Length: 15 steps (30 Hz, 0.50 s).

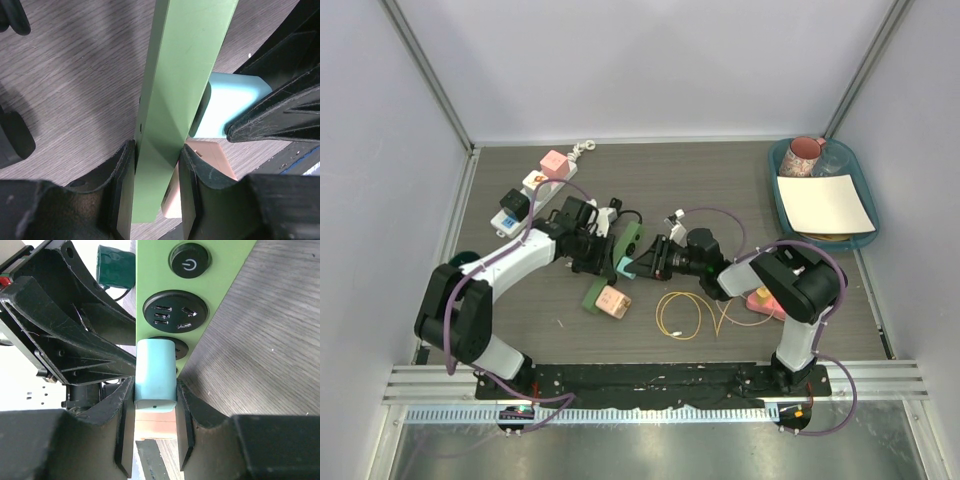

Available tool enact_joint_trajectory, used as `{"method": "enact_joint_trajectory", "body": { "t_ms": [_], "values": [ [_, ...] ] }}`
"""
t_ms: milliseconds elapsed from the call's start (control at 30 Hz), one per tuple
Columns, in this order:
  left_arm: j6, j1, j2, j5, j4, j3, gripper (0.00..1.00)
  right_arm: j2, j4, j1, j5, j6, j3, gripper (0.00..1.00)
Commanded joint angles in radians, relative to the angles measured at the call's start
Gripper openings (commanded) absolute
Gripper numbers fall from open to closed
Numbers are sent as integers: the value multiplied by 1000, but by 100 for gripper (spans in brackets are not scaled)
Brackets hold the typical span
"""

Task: Pull the plug off the socket

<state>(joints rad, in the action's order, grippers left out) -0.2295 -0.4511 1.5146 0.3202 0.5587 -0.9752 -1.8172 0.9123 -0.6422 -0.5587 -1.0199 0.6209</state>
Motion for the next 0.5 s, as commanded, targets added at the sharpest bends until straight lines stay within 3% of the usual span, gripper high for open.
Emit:
{"method": "enact_joint_trajectory", "body": {
  "t_ms": [0, 233, 367, 467],
  "values": [
    [19, 97, 28, -363, 90, -19, 0, 71, 111, 38, -81, -32, -53, 1],
    [22, 98, 55, -418, 106, -28, 0, 170, -6, 45, -66, 35, -58, 1],
    [22, 101, 67, -423, 109, -31, 0, 194, -158, 45, -40, 205, -58, 1],
    [19, 100, 62, -431, 106, -26, 0, 180, -108, 47, -41, 193, -93, 1]
  ]
}}
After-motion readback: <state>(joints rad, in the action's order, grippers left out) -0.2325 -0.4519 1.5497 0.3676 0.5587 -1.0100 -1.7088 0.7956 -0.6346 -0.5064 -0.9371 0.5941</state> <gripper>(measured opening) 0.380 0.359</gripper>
